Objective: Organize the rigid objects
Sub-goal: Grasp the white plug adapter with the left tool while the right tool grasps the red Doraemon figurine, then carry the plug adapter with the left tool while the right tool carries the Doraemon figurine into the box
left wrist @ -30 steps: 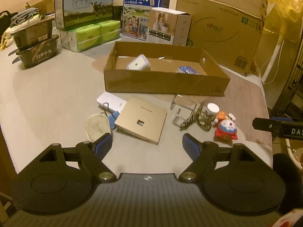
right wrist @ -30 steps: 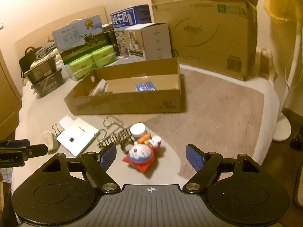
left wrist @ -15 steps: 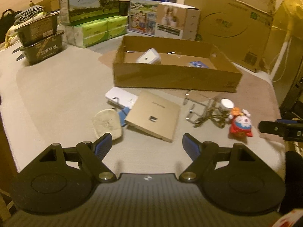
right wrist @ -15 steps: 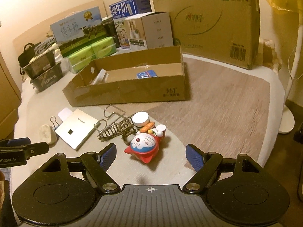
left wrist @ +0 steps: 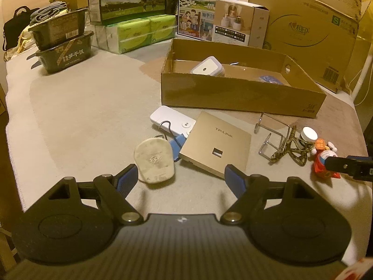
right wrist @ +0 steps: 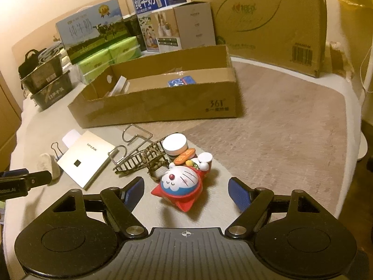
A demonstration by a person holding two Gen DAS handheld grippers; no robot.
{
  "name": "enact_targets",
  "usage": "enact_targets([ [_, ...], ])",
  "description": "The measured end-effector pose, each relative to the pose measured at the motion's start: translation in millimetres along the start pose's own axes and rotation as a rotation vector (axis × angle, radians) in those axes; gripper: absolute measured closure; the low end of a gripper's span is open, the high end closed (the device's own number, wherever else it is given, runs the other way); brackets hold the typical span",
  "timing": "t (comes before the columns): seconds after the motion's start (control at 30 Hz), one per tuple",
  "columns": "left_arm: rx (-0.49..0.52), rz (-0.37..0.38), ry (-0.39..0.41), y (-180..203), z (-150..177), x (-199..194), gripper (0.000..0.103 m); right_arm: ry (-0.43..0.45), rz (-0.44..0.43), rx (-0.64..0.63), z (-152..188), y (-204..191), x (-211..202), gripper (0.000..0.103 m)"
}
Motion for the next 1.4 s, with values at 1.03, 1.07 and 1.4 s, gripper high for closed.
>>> enact_targets([
  [1.03,0.025,-0.061,0.009,-32,6,35,0.047,-0.016,-0.005,-0.035,5,-15,6,0.057],
  [1.07,0.024,-0.055,0.01,-32,6,37,0.055,-0.015,-0.005,-0.038,5,-16,7,0.057],
  [1.4,0.005,-0.047,0.005,-34,7,30,0.062,-0.015,-0.011,-0.064,4,-21,6,0.057],
])
Point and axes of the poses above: each gripper's, at about its wrist camera, not at the fingertips, and x roughly the way its jaws point, y to its right, z to its underside, the point moved 2 cm from there along x, roughly the way its jaws point, and after that the axes turned 14 degrees about y, right-handed, at the moved point
